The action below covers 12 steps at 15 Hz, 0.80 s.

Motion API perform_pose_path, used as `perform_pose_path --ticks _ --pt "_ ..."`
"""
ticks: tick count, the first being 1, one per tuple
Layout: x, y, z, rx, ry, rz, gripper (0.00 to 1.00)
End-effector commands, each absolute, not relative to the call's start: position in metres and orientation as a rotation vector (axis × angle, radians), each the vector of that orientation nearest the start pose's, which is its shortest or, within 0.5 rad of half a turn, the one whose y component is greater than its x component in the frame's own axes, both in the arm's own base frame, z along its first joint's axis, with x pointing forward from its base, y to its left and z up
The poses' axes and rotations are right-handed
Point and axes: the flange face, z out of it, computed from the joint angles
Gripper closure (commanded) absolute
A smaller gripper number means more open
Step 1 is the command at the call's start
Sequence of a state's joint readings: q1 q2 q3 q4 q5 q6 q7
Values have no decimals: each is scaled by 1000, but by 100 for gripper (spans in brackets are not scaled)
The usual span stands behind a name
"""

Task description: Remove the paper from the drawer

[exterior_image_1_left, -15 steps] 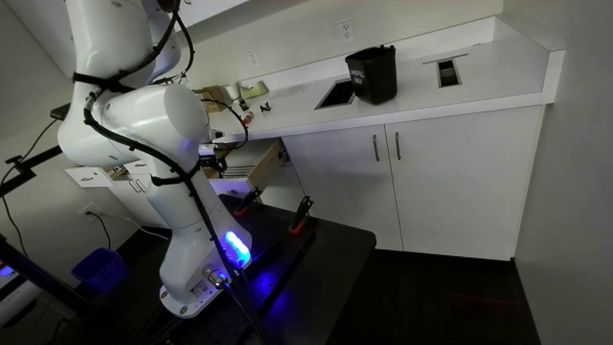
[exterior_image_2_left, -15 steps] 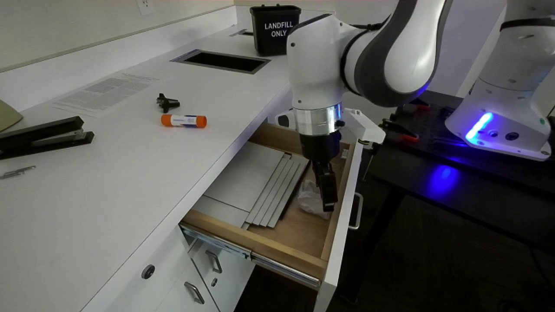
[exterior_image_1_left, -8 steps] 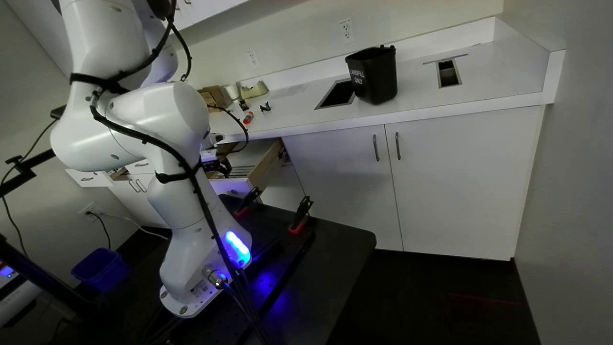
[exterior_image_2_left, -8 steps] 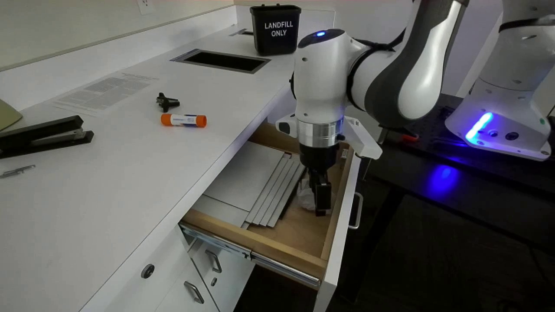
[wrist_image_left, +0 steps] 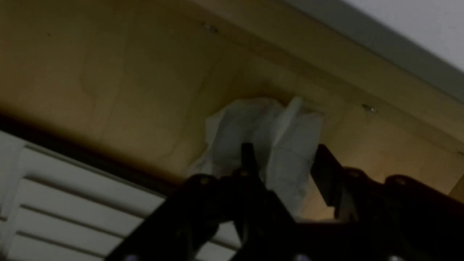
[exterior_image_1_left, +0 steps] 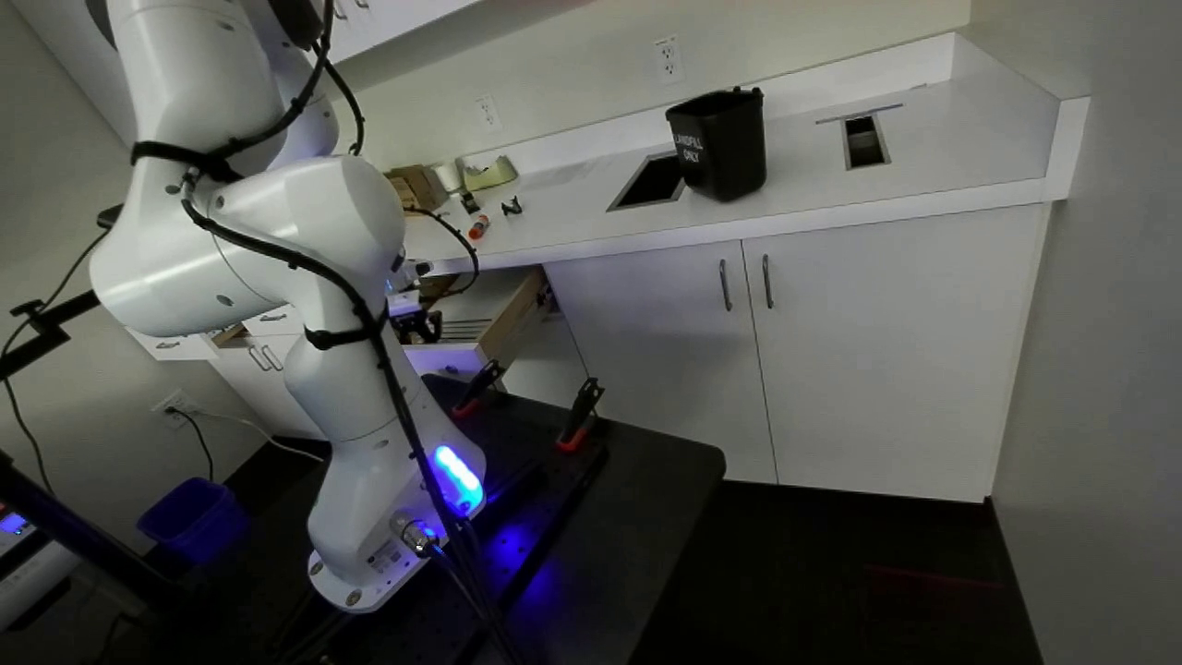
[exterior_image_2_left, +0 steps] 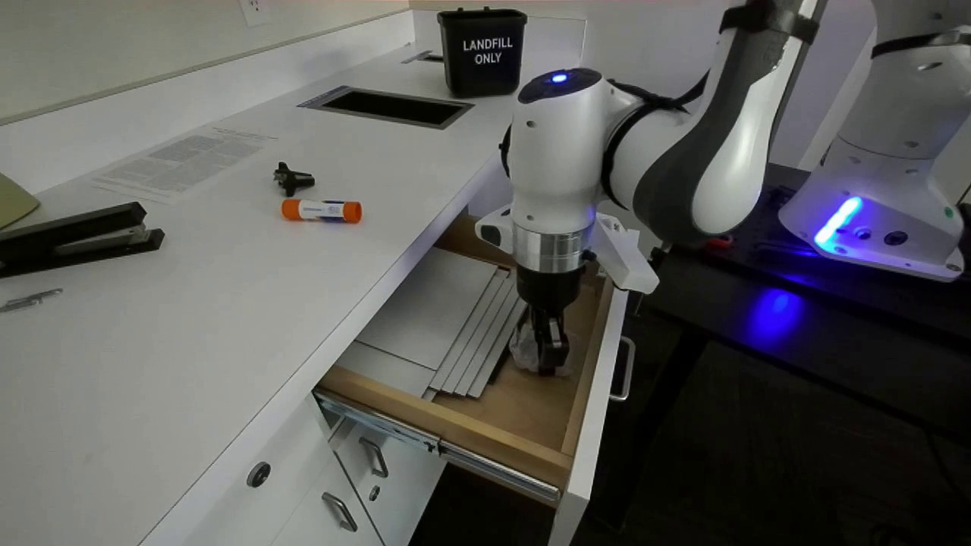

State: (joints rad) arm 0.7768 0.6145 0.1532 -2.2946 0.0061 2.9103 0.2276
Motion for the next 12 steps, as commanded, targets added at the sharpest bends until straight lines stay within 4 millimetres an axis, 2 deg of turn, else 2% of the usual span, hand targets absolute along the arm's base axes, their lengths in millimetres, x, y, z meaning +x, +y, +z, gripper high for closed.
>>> perform_pose_path --ticks 1,2,3,5,9,12 --pt "296 421 93 -2899 -1007 13 87" --pt "293 424 97 -2902 -1015 6 95" --pt "290 426 102 -2906 -1018 4 98" --pt "284 431 119 -2915 -1006 -5 98" --pt "283 441 179 -2936 -968 -121 98" --pt "299 442 230 -2992 -923 -262 98"
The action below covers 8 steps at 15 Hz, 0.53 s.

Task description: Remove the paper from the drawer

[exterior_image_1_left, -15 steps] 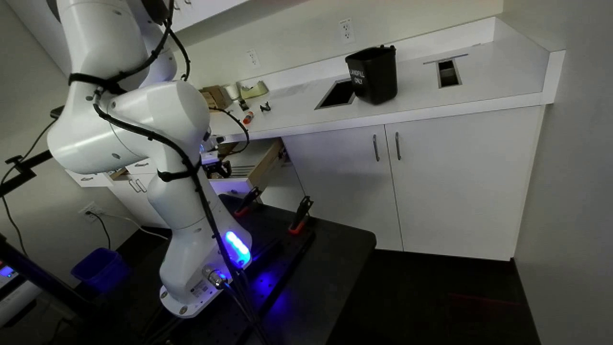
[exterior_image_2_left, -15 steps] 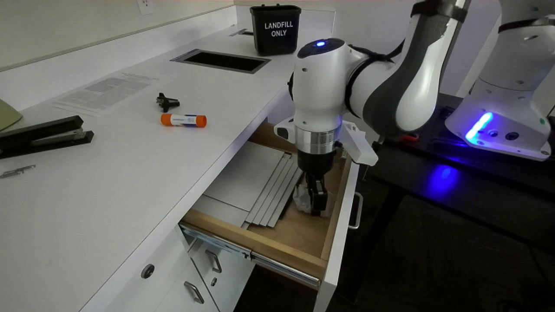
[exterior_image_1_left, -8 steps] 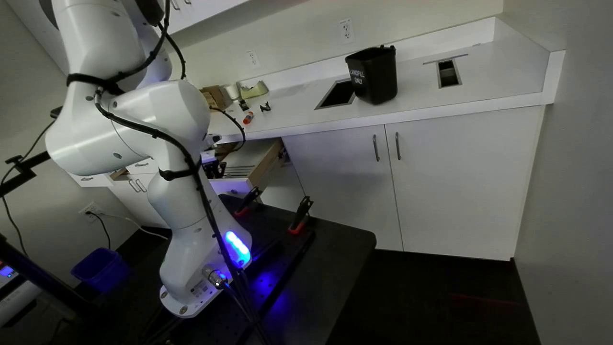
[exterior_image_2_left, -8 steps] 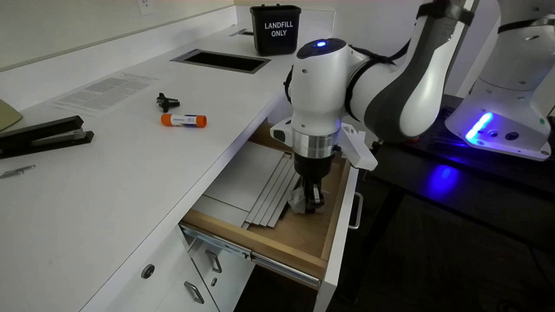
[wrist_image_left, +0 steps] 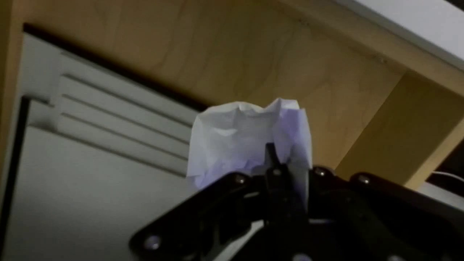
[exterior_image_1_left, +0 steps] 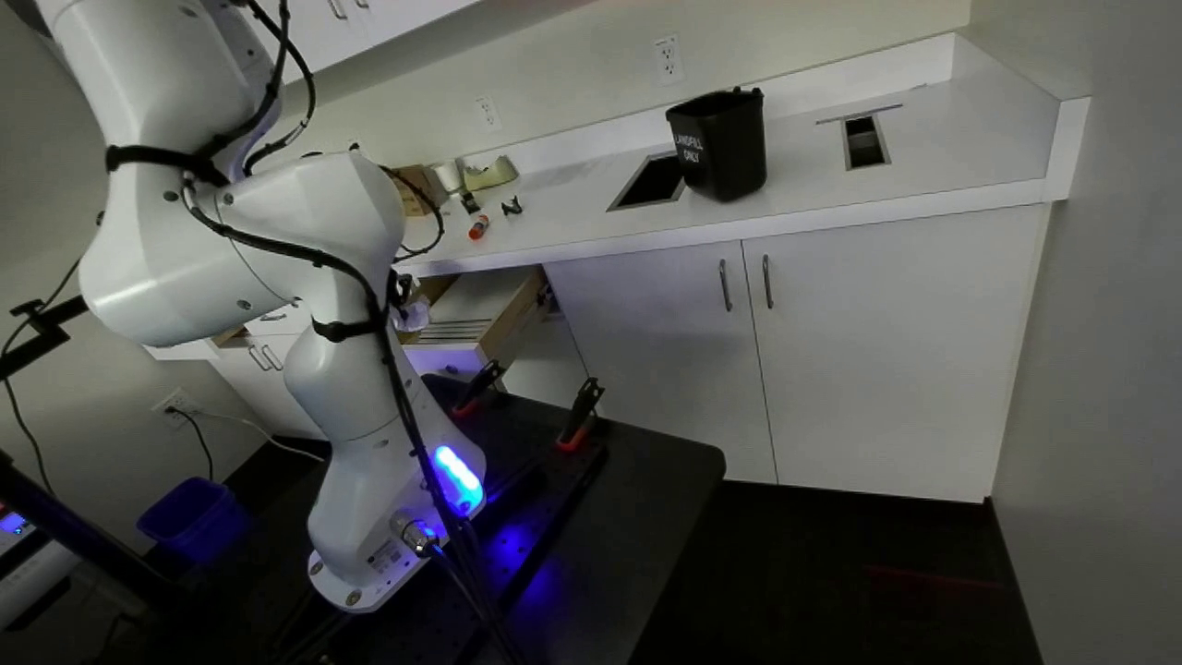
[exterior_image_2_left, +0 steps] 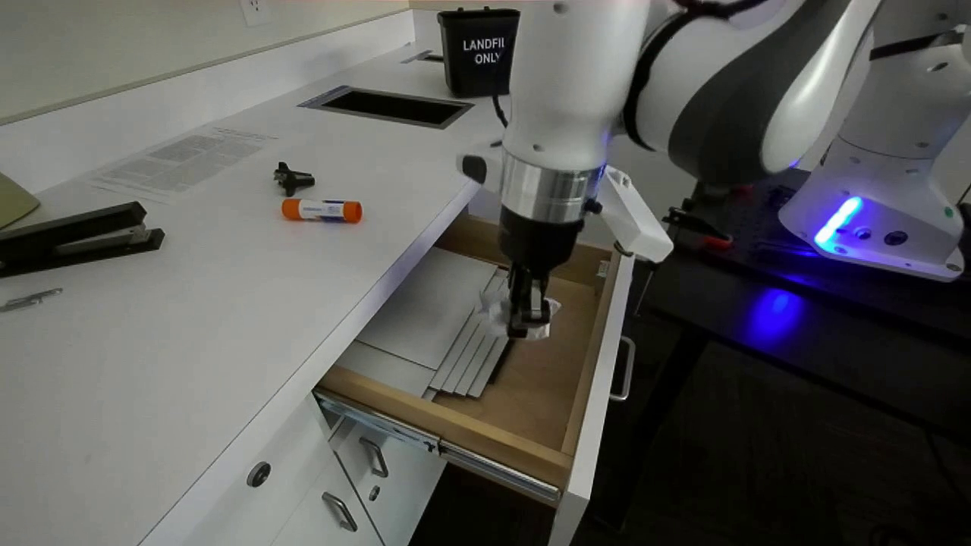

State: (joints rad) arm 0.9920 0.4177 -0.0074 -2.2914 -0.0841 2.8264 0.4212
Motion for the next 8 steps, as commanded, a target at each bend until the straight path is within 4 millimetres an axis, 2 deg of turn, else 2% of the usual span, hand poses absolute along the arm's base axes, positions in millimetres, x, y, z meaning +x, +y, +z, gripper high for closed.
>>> perform_pose_path --ticks 1,4,6,7,8 --pt "304 441 246 -3016 -912 -300 98" --pt "309 438 286 -3059 -911 -362 98" --pt "298 438 302 -3027 -982 -304 98" --pt "286 441 304 -3021 -1014 -234 98" --pt "302 446 294 -3028 -963 -304 91"
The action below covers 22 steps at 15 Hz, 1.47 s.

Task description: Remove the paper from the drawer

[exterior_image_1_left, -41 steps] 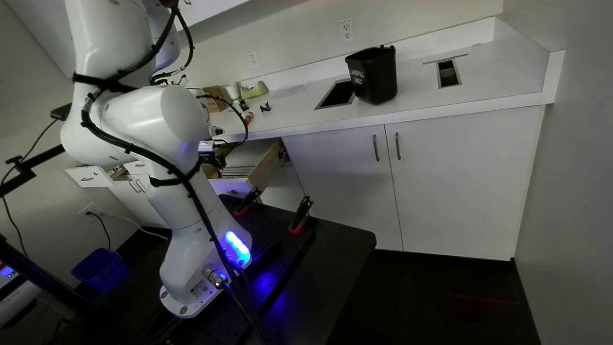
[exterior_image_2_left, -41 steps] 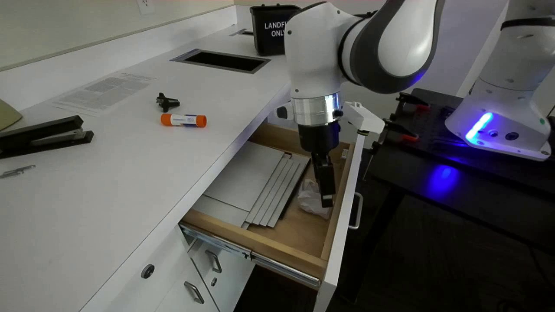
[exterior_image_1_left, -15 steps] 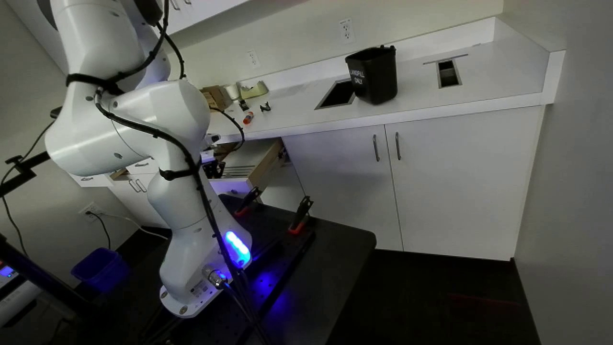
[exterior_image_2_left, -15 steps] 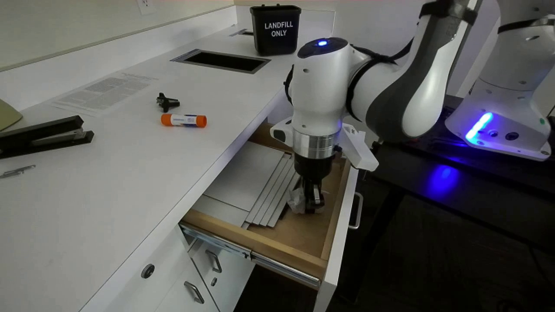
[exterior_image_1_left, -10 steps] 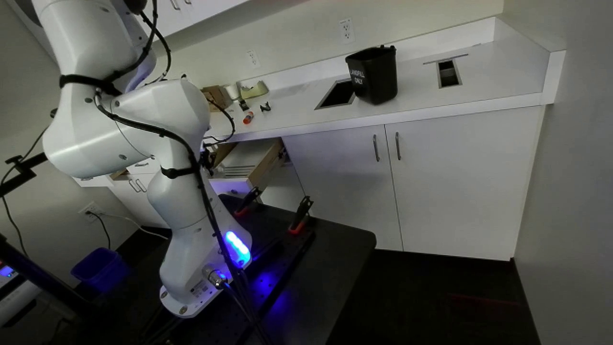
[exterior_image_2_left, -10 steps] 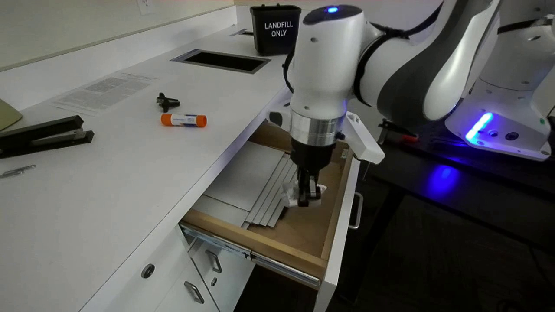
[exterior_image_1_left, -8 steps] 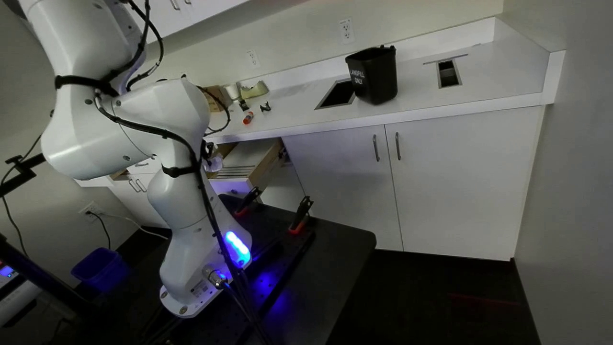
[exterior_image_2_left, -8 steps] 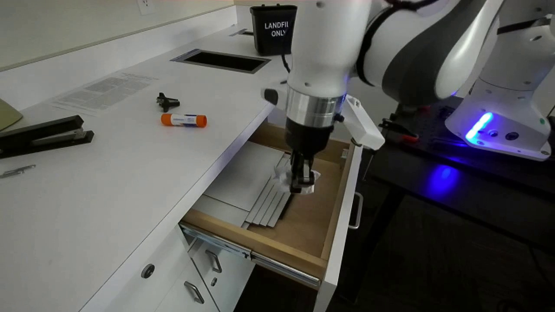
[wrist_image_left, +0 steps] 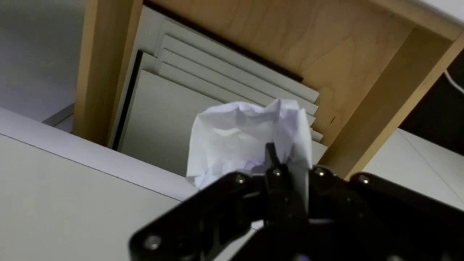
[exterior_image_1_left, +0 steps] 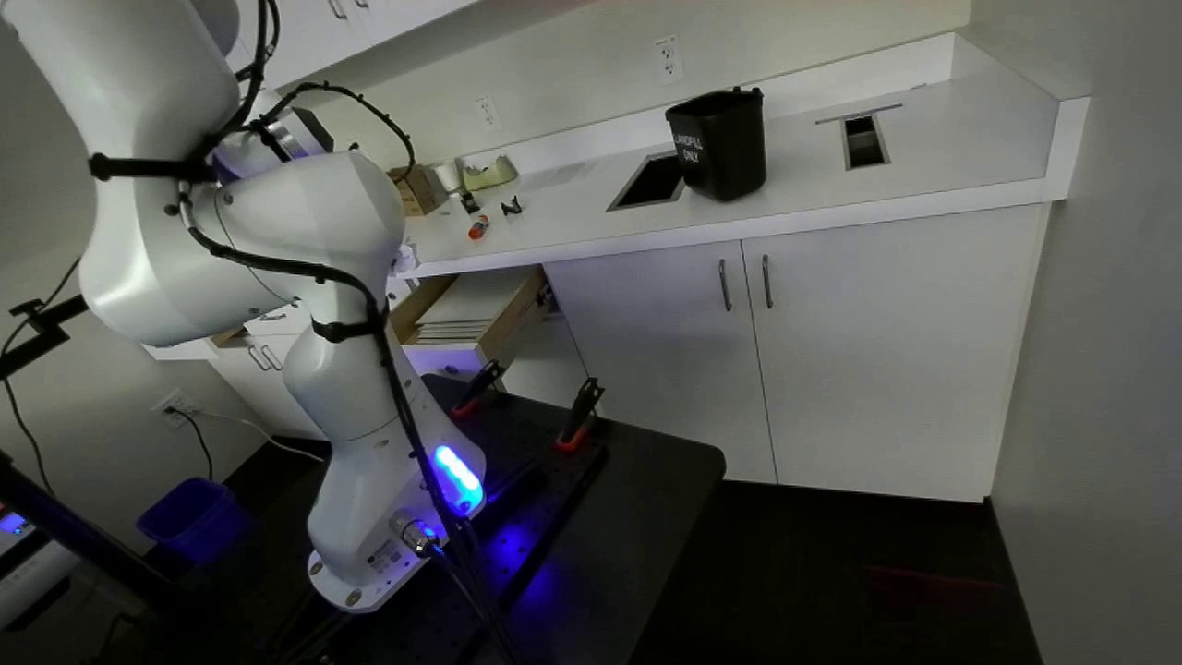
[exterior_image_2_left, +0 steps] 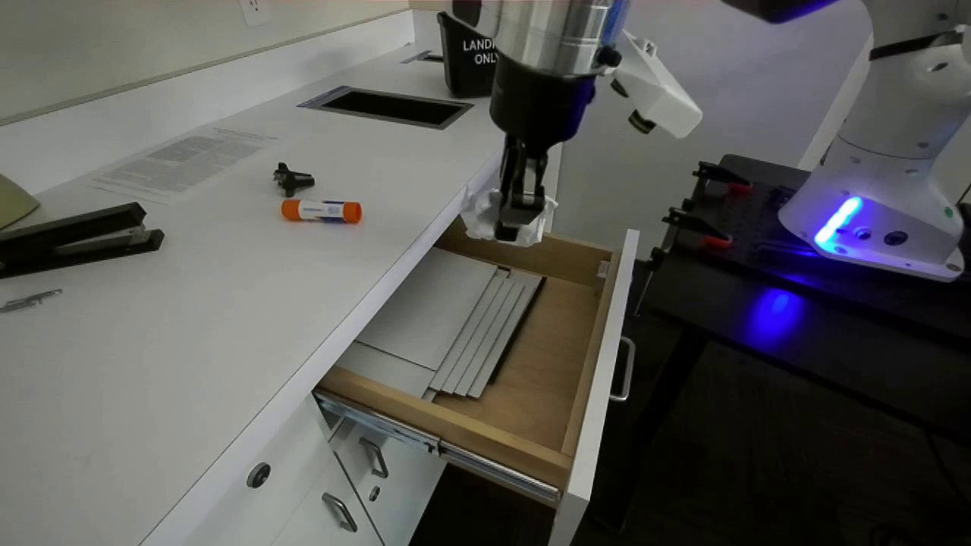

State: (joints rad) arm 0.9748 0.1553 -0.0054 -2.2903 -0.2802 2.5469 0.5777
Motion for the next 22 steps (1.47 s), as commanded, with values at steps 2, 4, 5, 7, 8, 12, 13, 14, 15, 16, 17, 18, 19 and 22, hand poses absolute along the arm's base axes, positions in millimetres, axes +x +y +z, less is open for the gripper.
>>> perform_pose_path --ticks 2,4,5,7,8,12,13,14,15,16,17,18,19,22 --pt "290 449 301 -3018 -997 -262 91" --pt "287 449 301 -3018 -1004 -258 98" --pt "297 447 303 -3059 -907 -348 98" --pt "326 438 311 -3085 -764 -493 98" --pt "344 432 317 -3091 -690 -550 98" --pt "423 394 337 -3135 -388 -760 98" --pt "445 383 340 -3138 -302 -809 98" --pt "463 375 343 -3141 -218 -857 98" --pt "481 366 343 -3140 -131 -898 98" --pt "496 361 343 -3138 -43 -942 98" --pt "511 355 341 -3130 49 -977 98" --pt "523 352 339 -3126 137 -1016 98" --pt "534 349 333 -3126 196 -1013 98" --pt "557 343 318 -3127 351 -968 98"
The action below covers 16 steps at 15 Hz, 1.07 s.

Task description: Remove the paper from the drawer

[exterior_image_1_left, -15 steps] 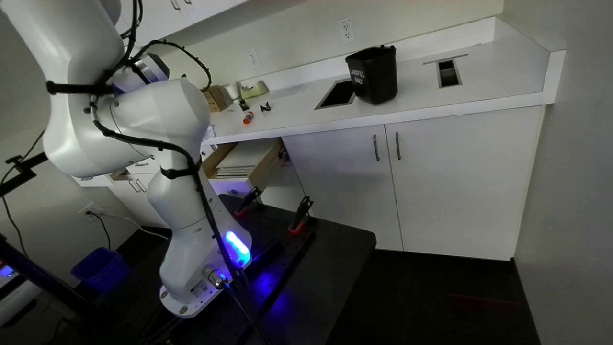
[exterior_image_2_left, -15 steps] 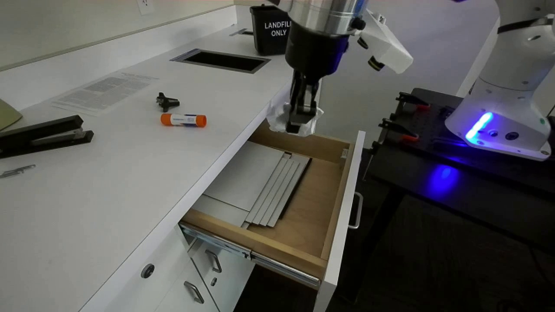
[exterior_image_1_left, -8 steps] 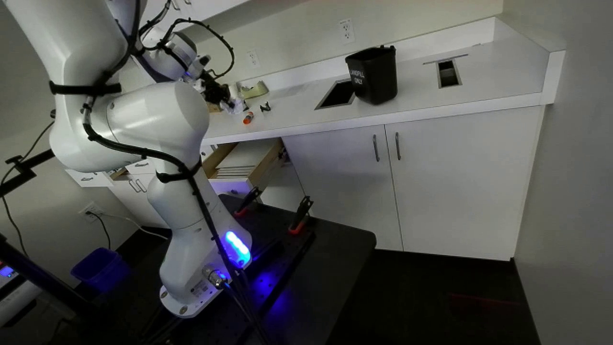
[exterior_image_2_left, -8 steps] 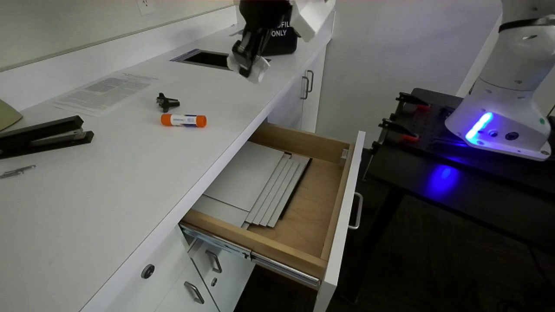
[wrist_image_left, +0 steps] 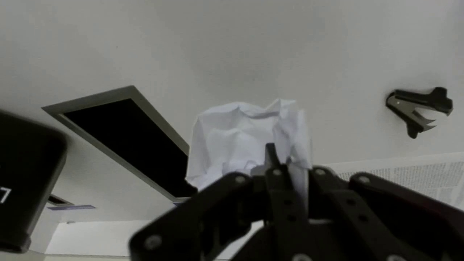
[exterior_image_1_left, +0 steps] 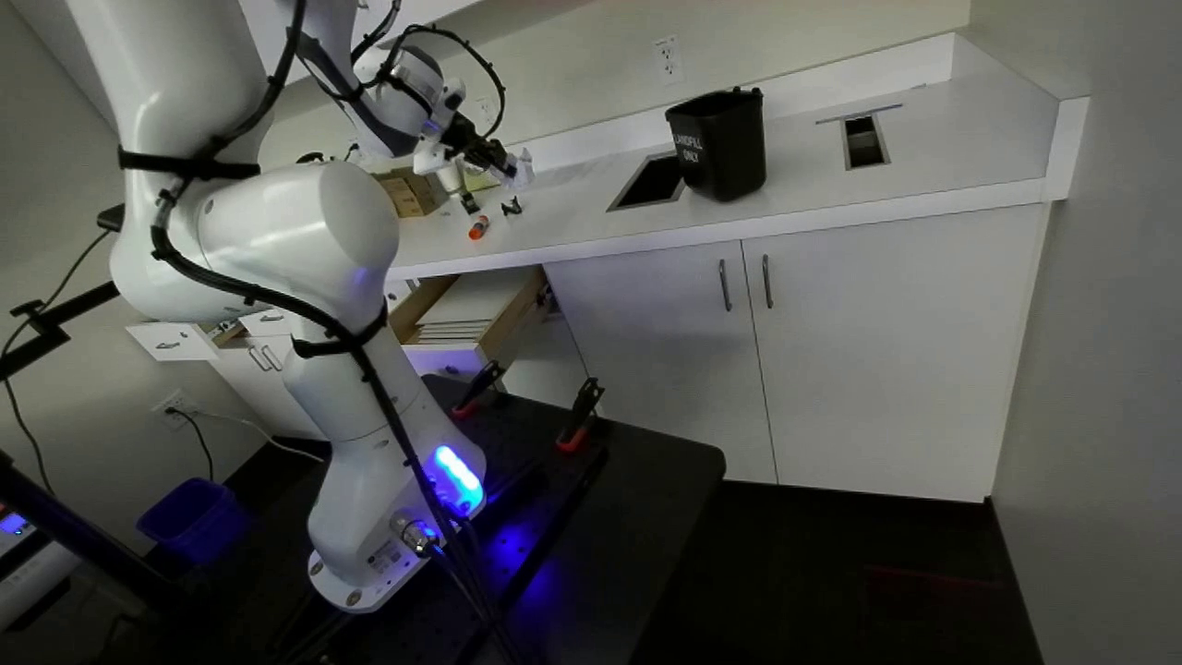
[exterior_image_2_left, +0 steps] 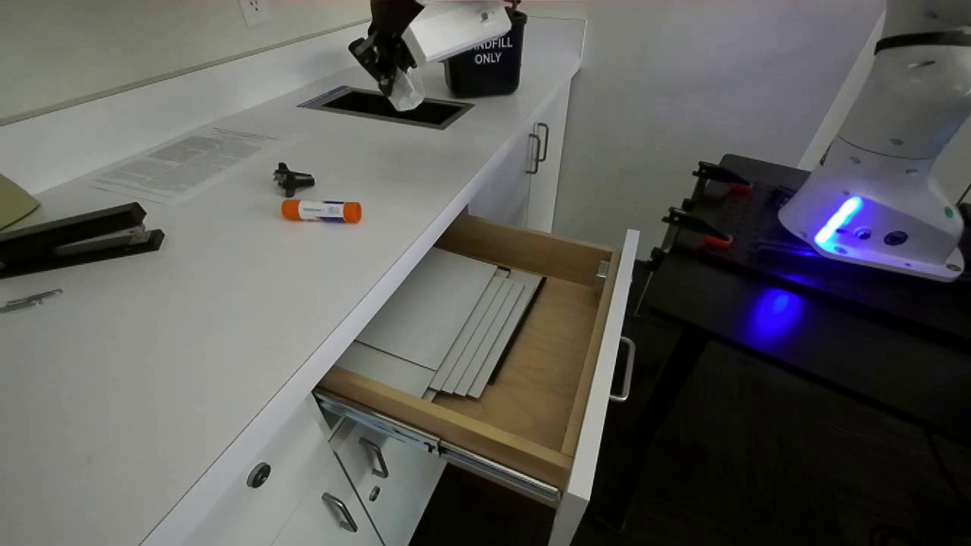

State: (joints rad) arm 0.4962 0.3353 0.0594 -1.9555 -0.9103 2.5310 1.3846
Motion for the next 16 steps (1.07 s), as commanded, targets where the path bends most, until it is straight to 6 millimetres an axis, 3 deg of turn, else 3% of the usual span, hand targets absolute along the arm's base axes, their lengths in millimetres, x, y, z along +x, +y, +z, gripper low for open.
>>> perform_pose_path --ticks 1,5,6,8,15,16 --pt "562 342 314 -3124 377 -937 98" --pt "570 347 308 -3076 422 -760 98" --pt "570 350 310 -3066 434 -722 66" --pt "568 354 314 -3054 439 -662 58" --pt "565 363 326 -3024 445 -612 5" --pt "564 365 328 -3023 443 -620 1"
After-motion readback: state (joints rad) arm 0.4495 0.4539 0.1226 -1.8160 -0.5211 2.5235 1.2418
